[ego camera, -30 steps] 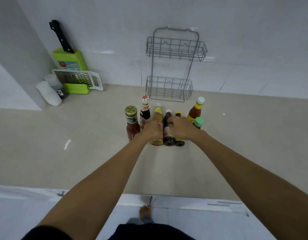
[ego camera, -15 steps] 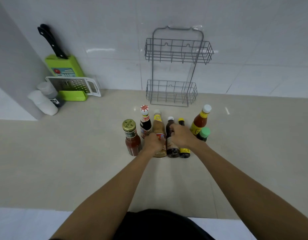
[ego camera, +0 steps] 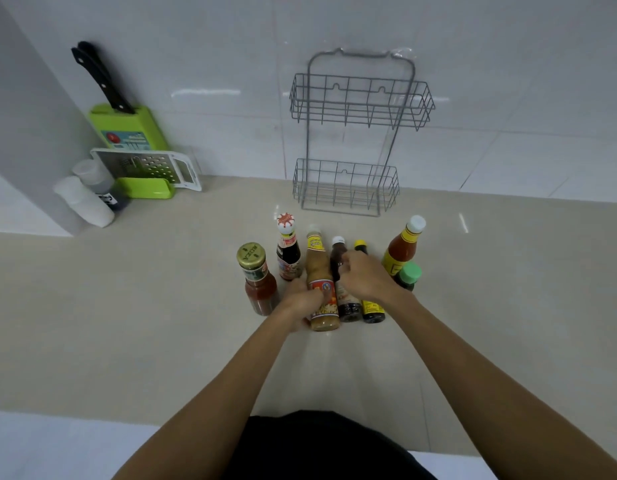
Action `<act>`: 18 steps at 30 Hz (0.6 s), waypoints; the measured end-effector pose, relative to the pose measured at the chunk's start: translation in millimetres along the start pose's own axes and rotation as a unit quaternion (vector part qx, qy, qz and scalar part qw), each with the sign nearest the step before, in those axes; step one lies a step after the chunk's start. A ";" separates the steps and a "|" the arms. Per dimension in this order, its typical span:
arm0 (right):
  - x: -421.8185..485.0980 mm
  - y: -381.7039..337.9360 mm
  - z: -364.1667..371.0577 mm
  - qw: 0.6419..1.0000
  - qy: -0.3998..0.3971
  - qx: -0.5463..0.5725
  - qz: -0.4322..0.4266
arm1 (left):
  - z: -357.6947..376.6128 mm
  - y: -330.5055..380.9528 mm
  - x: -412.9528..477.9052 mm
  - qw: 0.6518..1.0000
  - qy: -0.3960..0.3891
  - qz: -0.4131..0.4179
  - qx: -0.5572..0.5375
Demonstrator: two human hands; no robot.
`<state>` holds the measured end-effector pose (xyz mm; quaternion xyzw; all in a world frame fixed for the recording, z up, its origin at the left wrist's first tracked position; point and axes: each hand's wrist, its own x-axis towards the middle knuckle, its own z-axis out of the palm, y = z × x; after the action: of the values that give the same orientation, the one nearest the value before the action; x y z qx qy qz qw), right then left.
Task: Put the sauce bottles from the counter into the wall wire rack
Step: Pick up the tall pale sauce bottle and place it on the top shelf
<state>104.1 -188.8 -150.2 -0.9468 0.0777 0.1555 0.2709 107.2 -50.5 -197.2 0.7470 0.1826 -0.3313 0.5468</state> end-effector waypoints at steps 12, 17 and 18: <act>-28.8 -22.1 -69.5 0.978 0.092 0.185 0.012 | -6.7 85.7 -54.3 0.975 -0.064 0.212 -0.031; -13.6 -53.4 -126.1 0.969 0.133 0.201 -0.059 | -36.6 147.9 -65.3 0.939 -0.008 0.339 0.062; -8.8 -59.8 -136.4 0.968 0.139 0.199 -0.070 | -42.8 160.9 -67.9 0.928 0.007 0.362 0.089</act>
<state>144.0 -211.3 -8.2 -0.8893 0.0776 -0.0156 0.4504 173.5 -58.2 -30.2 0.8100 -0.1265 -0.1206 0.5597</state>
